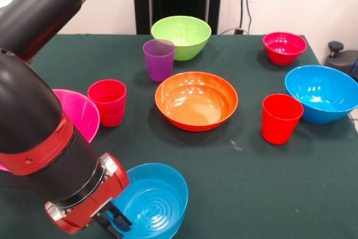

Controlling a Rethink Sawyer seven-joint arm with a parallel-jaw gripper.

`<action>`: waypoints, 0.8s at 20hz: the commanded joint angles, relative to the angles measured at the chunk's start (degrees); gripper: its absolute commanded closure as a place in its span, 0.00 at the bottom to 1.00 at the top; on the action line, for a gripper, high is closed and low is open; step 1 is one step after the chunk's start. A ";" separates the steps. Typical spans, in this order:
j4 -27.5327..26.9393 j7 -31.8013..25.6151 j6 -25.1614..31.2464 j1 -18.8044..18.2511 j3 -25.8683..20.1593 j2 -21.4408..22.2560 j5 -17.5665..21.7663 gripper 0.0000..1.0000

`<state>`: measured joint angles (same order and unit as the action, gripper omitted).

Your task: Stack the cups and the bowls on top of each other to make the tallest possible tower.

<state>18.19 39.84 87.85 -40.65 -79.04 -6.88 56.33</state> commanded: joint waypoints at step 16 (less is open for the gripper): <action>-0.25 -20.70 -1.60 -0.10 3.20 0.53 6.62 1.00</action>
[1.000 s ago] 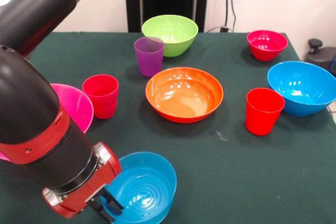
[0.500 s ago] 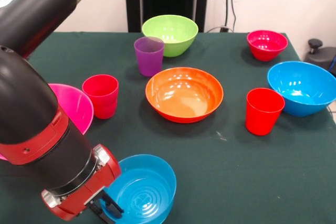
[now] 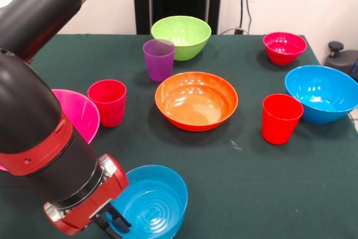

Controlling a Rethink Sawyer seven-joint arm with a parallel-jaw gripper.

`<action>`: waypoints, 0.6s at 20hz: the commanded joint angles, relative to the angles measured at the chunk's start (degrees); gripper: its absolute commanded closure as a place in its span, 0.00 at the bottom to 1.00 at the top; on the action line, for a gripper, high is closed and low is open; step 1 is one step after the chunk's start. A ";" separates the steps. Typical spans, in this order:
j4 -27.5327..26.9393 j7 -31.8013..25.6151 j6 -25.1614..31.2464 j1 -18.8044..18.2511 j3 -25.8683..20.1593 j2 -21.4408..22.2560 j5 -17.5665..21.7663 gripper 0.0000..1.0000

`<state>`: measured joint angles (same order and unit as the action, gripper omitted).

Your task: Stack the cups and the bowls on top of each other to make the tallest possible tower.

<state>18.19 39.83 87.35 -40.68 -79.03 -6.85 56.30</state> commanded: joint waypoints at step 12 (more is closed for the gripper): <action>3.51 -16.91 -2.33 -0.29 6.79 -0.13 3.31 1.00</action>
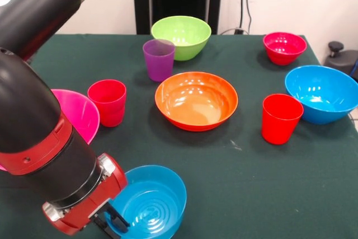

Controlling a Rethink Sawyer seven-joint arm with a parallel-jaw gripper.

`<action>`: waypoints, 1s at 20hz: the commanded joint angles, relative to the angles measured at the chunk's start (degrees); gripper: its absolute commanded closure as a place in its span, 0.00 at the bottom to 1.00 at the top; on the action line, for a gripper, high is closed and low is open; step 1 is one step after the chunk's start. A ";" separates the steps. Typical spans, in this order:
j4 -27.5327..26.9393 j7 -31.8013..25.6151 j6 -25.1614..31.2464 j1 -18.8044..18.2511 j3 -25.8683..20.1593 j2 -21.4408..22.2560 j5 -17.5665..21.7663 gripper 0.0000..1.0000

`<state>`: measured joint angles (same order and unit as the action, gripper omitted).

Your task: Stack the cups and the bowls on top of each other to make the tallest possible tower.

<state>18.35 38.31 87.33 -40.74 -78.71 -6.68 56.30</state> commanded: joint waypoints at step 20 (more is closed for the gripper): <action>11.48 -10.74 -3.10 -2.05 16.13 -3.77 -5.65 1.00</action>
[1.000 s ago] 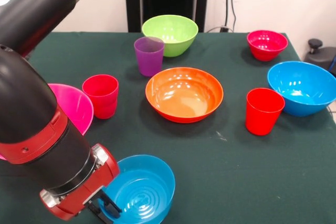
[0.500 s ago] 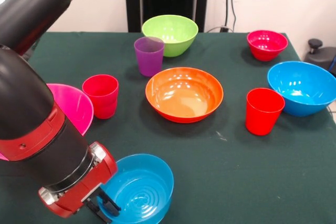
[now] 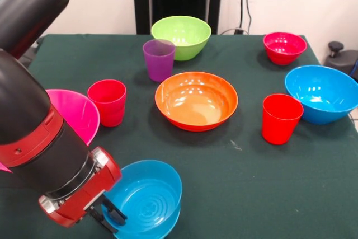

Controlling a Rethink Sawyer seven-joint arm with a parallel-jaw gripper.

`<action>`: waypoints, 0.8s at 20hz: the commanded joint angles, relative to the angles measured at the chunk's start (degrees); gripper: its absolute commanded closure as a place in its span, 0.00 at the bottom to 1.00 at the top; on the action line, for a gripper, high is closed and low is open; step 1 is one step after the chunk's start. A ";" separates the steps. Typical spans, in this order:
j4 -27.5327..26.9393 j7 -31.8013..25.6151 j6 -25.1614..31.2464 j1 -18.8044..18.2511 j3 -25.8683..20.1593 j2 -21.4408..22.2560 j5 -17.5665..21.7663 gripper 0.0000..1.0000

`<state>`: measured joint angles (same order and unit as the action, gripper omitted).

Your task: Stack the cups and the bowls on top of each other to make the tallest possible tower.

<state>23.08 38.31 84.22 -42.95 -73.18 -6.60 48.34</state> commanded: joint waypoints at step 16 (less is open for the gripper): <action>12.04 -8.30 -0.98 0.31 17.82 -3.08 -4.83 1.00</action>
<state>27.68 38.31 84.25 -44.38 -64.62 -5.51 39.79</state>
